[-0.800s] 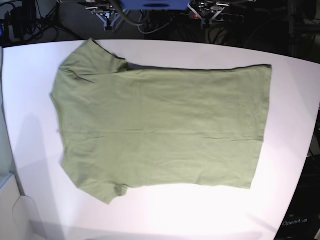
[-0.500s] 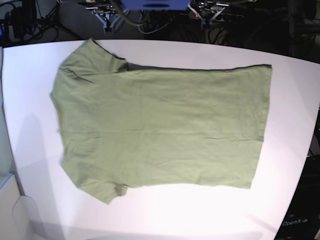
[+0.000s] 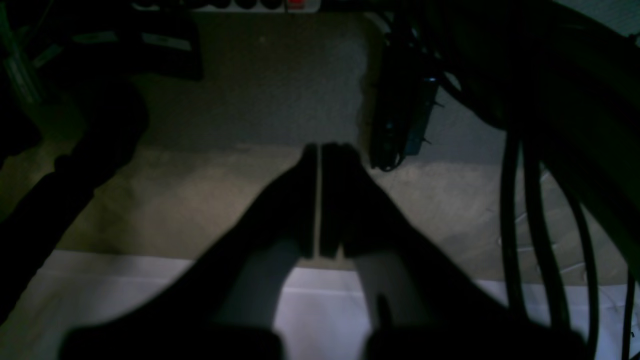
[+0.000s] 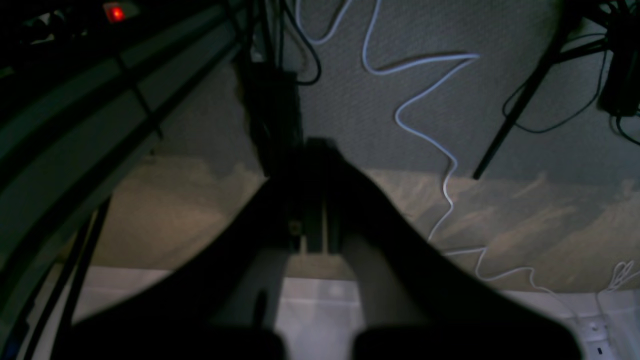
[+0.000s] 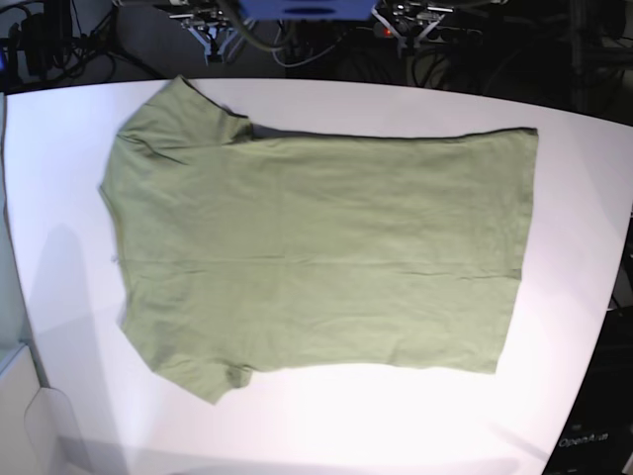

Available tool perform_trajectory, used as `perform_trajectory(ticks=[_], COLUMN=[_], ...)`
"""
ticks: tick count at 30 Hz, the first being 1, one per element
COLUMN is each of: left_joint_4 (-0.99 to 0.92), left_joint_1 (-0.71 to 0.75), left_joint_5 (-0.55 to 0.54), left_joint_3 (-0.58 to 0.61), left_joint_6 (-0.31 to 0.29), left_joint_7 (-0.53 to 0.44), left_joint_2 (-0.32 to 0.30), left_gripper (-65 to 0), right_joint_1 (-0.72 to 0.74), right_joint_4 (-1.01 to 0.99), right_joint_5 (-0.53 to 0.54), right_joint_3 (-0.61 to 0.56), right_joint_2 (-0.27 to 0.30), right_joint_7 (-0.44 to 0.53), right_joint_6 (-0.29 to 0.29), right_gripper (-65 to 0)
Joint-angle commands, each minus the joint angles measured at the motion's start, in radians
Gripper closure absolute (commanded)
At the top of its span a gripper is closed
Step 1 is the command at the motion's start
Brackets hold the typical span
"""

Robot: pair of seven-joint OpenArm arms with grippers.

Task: Fold the T-shirt properly

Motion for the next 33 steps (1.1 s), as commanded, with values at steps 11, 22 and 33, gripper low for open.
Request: perform_trajectory(ticks=[11, 22, 33], left_joint_4=[0.000, 0.003, -0.006], left_joint_1=[0.000, 0.021, 0.120], left_joint_5=[-0.003, -0.003, -0.011], left_joint_3=[0.001, 0.001, -0.006], left_joint_6=[0.004, 0.003, 0.000], left_joint_7=[0.004, -0.057, -0.385], left_joint_2=[-0.003, -0.005, -0.032], left_gripper=[-0.6, -0.6, -0.6], right_joint_1=[-0.002, -0.031, -0.166], right_joint_4=[-0.002, 0.001, 0.000], right_joint_5=[0.005, 0.005, -0.031], right_joint_3=[0.001, 0.001, -0.017], right_joint_2=[0.000, 0.000, 0.000], right_joint_7=[-0.004, 0.062, 0.415], right_joint_6=[-0.015, -0.015, -0.011], right_gripper=[-0.1, -0.1, -0.4])
